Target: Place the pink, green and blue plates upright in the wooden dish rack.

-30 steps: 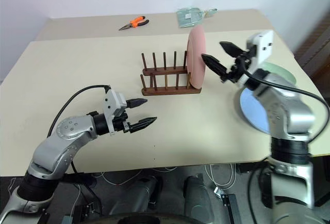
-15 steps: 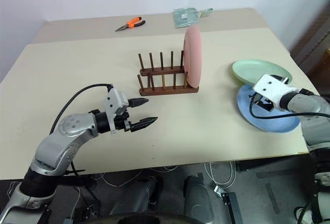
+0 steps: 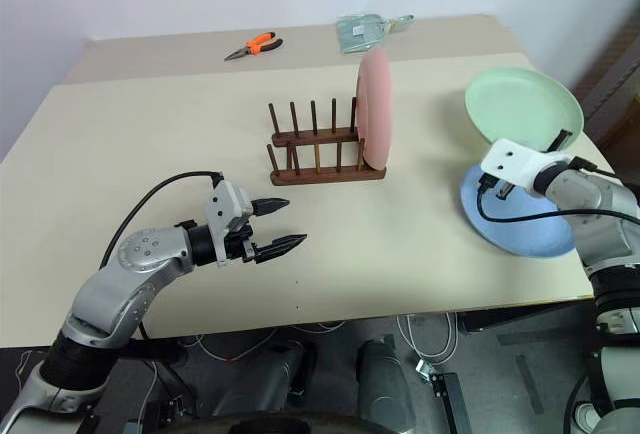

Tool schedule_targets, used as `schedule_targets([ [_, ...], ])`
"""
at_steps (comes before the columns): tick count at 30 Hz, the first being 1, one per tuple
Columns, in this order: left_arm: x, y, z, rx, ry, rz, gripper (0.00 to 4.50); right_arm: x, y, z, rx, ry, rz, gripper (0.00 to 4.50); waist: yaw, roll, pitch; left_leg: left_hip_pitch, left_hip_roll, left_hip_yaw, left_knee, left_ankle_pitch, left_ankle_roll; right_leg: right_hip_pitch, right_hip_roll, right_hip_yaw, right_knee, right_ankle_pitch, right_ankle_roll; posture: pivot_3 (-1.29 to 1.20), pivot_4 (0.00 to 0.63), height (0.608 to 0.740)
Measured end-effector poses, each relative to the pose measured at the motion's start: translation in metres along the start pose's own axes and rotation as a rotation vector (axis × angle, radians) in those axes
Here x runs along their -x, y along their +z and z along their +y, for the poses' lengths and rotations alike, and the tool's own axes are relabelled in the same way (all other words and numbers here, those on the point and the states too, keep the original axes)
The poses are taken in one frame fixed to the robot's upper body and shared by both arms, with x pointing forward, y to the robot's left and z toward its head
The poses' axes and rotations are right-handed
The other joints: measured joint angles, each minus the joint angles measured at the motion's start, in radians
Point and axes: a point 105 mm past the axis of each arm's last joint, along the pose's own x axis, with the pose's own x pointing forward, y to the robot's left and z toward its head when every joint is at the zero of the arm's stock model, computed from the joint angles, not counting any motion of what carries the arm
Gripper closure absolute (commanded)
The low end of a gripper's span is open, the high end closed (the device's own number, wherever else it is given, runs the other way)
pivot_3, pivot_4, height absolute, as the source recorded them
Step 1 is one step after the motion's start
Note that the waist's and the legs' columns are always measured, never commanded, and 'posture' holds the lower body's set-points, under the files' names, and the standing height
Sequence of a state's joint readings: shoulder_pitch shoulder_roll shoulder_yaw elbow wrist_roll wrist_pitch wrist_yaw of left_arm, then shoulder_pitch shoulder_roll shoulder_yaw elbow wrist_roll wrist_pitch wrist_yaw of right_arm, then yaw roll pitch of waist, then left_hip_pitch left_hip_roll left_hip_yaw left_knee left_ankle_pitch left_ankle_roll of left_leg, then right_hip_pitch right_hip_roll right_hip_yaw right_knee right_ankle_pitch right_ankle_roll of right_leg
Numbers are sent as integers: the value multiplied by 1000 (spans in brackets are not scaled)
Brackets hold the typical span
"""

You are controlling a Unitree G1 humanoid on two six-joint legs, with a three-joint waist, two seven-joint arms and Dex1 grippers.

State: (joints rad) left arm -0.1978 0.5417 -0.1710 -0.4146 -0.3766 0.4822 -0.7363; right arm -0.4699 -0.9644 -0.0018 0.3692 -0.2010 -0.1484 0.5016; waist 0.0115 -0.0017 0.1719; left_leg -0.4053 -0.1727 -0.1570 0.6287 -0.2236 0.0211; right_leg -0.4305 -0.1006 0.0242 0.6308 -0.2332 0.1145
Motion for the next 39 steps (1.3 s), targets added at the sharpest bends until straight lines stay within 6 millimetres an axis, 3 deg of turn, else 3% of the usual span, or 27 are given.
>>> schedule_targets([
  [4, 3, -3, 12, -21, 55, -1, 848, 5, 82, -45, -404, -182, -377, 4480, -6, 1, 1, 0, 3, 1, 0, 0, 0, 0, 3, 2, 0, 1, -1, 0, 150, 740],
  [8, 7, -5, 30, -24, 155, -31, 848, 53, 171, -88, -764, -117, -855, 4480, 7, 0, 1, -1, 4, -2, 0, -1, -1, 0, 3, -1, -1, 1, -1, 0, 150, 740],
  [11, 16, -8, 43, -42, 230, -35, 848, 81, 214, -78, -985, 101, -1102, 4480, 12, -2, 0, -1, 4, -2, 0, -2, 0, 0, 3, 0, -2, 1, -1, 0, 150, 740],
  [14, 27, -15, 49, -41, 285, -32, 848, 85, 237, -59, -1194, 287, -1184, 4480, 5, -1, 0, 0, 4, -1, 0, -3, 0, 0, 3, 0, -2, 1, -2, 0, 150, 740],
  [19, 37, -23, 51, -25, 326, -24, 848, 60, 254, -13, -1392, 411, -1051, 4480, 1, -1, 0, 0, 4, 0, 0, -2, 0, -2, 3, 0, 0, 1, -2, 0, 150, 740],
  [24, 40, -30, 48, -7, 335, -10, 848, 35, 254, 22, -1398, 412, -880, 4480, 1, -1, 0, -1, 4, 1, 0, -2, -1, -2, 4, 0, 0, 1, -2, 0, 150, 740],
  [35, 39, -26, 47, -7, 340, -22, 848, -8, 237, 55, -1449, 358, -646, 4480, -1, -1, 0, 0, 4, 1, 0, -2, -1, -3, 4, 0, 1, 2, -2, 0, 150, 740],
  [39, 38, -27, 46, -4, 333, -22, 848, -15, 233, 61, -1457, 348, -608, 2934, -2, -1, 0, 0, 4, 1, -1, -2, -1, -3, 4, 0, 1, 2, -2, 0, 150, 740],
])
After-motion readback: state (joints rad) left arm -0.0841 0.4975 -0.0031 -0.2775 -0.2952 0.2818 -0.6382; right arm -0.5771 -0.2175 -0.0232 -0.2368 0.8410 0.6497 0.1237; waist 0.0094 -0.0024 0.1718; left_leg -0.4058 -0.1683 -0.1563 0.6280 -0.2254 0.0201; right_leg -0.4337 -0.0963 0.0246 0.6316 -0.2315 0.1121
